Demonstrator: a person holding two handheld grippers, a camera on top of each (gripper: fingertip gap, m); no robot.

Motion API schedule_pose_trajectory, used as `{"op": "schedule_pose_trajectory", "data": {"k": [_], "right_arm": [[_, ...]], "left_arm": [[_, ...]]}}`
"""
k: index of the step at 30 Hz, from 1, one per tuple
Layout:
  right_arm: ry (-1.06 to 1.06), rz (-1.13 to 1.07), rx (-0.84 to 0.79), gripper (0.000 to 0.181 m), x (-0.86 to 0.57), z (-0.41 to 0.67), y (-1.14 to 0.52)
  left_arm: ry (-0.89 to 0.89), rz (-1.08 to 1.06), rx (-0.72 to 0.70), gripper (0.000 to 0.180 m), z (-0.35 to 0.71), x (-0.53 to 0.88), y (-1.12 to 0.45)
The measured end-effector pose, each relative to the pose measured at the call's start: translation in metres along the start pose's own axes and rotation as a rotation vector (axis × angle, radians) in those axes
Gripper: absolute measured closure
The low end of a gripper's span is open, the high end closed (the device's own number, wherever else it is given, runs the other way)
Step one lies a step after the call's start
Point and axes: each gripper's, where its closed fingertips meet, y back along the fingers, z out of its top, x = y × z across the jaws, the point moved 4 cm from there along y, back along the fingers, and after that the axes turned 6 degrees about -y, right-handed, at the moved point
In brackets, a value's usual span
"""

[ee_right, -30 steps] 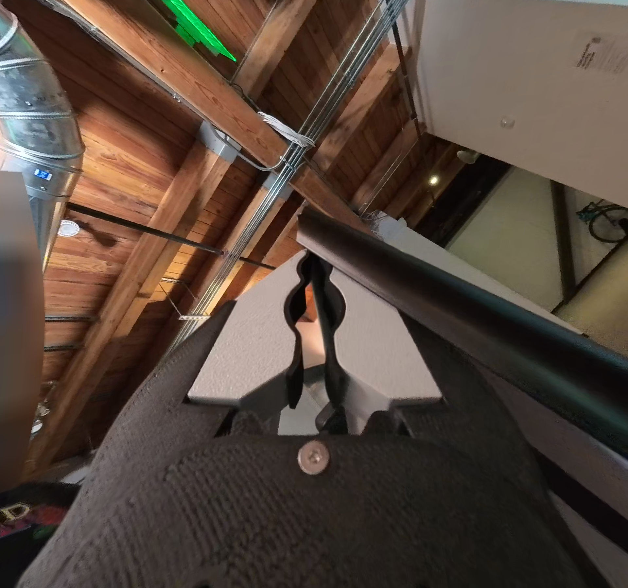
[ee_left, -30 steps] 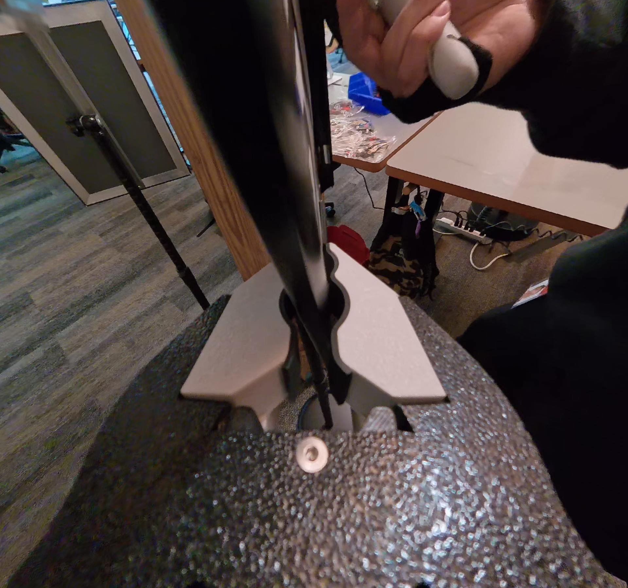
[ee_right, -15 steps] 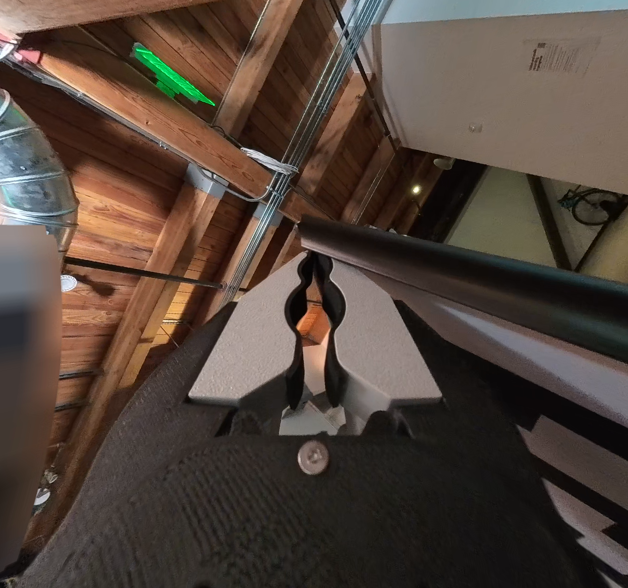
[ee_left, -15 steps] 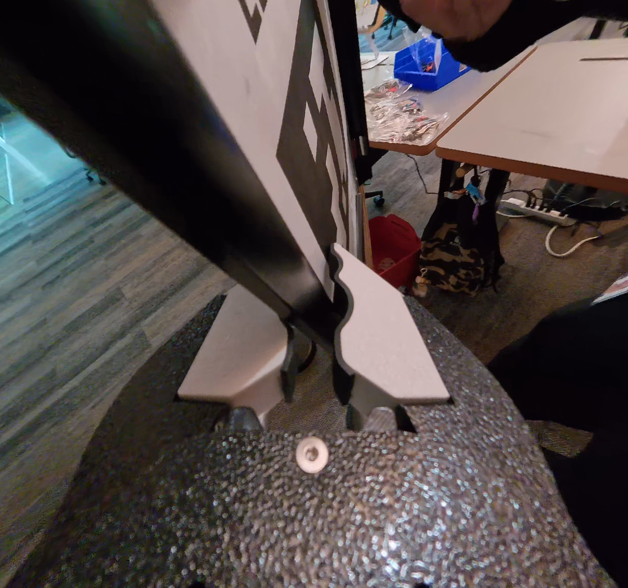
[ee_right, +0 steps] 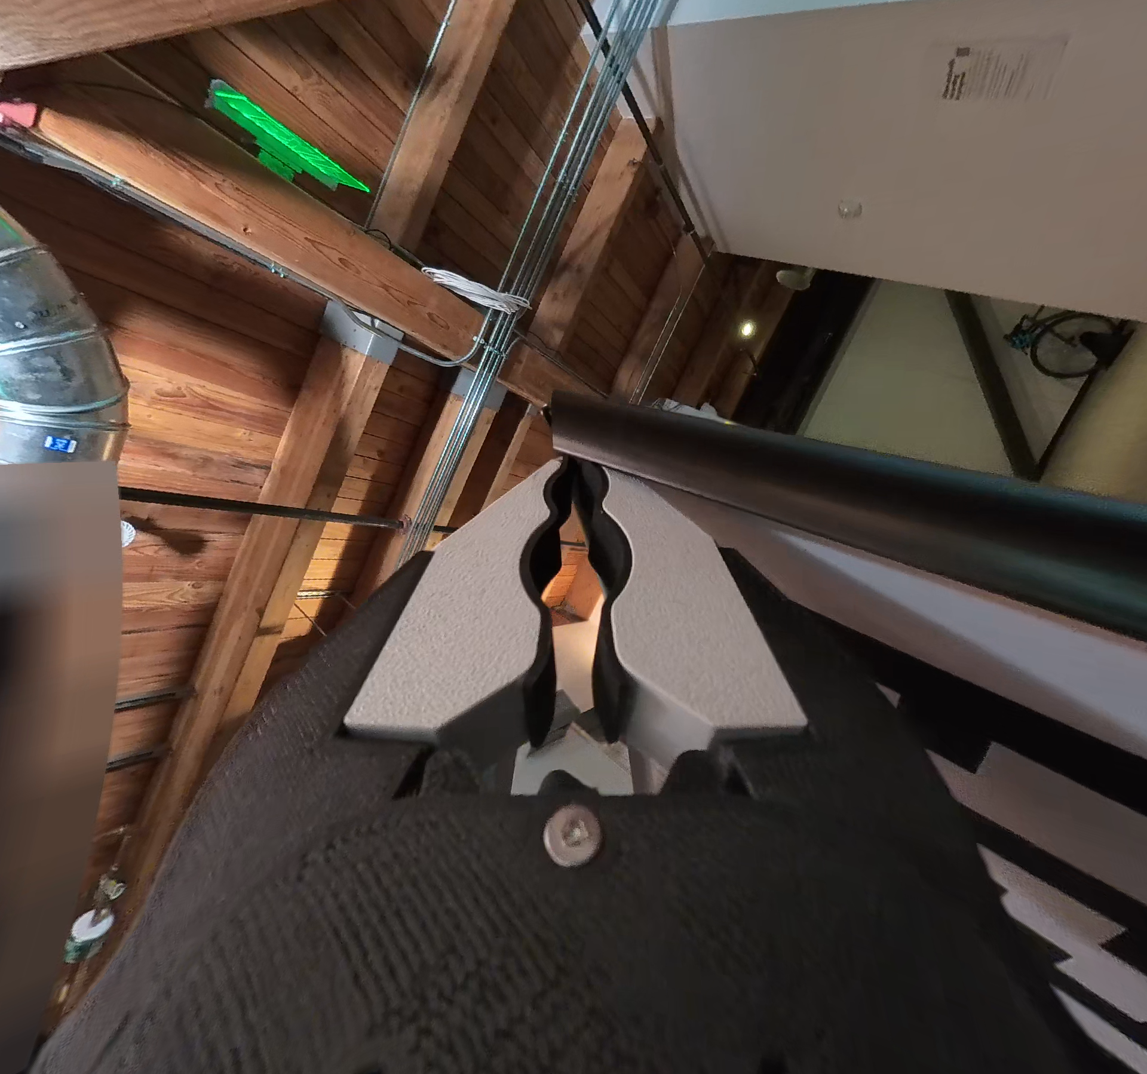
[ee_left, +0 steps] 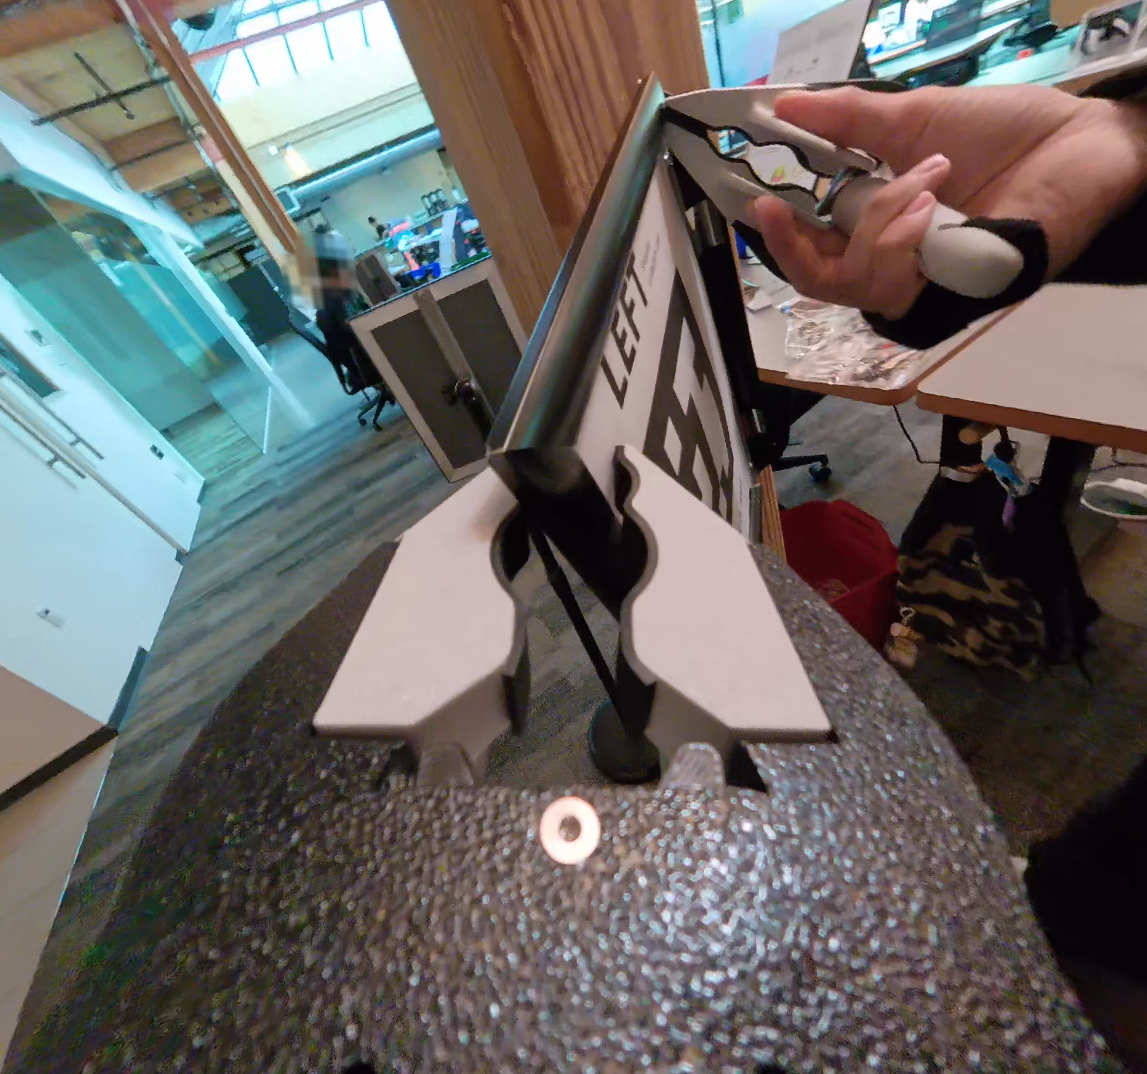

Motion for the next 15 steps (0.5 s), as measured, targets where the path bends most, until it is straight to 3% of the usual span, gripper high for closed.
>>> {"op": "schedule_pose_trajectory", "data": {"k": [6, 15], "right_arm": [[-0.029, -0.025, 0.022, 0.180, 0.0021, 0.0025, 0.0014], [0.255, 0.013, 0.144, 0.168, -0.0038, 0.0055, -0.0027]], "left_arm": [[0.076, -0.110, -0.003, 0.170, 0.0006, -0.0014, -0.0030], [0.153, -0.241, -0.061, 0.172, 0.0028, -0.0068, -0.0028]]}}
